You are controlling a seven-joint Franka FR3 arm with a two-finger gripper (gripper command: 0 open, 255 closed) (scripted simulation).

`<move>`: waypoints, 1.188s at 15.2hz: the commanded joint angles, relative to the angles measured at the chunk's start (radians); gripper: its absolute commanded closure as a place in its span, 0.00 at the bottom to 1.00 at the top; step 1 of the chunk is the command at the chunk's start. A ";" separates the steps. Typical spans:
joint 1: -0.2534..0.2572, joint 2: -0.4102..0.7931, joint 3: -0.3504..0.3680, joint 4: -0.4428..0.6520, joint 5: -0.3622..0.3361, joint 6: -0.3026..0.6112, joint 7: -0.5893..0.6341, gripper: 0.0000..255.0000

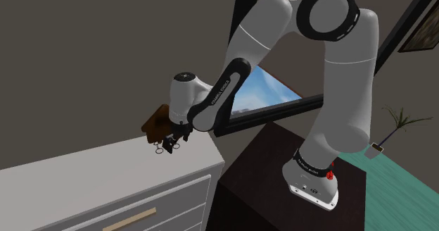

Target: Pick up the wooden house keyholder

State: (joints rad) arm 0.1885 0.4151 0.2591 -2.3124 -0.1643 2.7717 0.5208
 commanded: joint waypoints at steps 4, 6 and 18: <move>0.002 0.006 -0.003 0.001 -0.003 0.005 0.002 1.00; 0.003 0.007 -0.003 0.002 -0.004 0.006 0.003 1.00; -0.032 -0.101 0.043 -0.014 0.052 -0.084 -0.034 1.00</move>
State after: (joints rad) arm 0.1610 0.3246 0.2990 -2.3277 -0.1179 2.6964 0.4921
